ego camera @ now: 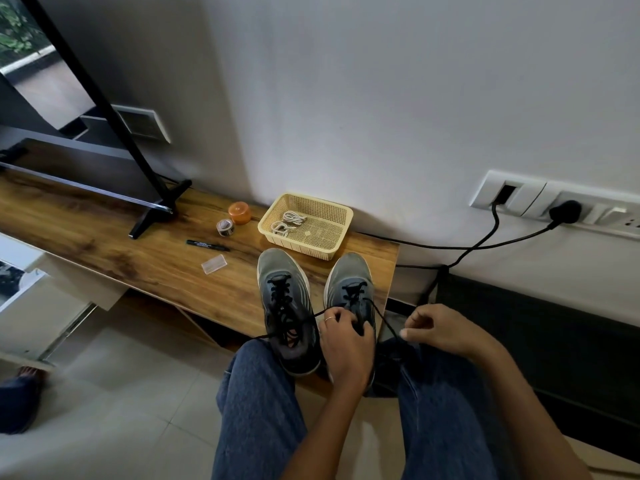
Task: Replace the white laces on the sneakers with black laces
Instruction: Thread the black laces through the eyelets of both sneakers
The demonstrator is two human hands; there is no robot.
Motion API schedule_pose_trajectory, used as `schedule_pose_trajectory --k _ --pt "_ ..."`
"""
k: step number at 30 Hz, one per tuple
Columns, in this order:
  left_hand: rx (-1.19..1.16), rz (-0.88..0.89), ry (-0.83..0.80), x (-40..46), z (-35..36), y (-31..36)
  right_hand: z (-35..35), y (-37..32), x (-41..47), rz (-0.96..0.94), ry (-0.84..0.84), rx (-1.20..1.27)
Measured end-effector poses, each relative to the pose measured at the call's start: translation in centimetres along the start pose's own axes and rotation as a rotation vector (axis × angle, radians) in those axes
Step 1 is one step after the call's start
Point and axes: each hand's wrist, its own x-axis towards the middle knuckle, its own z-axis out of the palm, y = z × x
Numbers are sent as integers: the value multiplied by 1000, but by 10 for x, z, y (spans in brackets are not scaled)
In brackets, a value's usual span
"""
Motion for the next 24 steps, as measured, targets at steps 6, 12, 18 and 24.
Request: schedule_pose_trajectory --k 6,12,18,24 --pt "13 18 21 -2 4 -1 36 -18 41 4 251 34" --pt "-23 23 -38 -2 5 -3 63 -26 78 72 364 30" --pt "-6 18 -51 0 8 -2 64 -23 80 70 354 33" --pt "-106 35 -74 0 1 -4 51 -26 66 44 273 157"
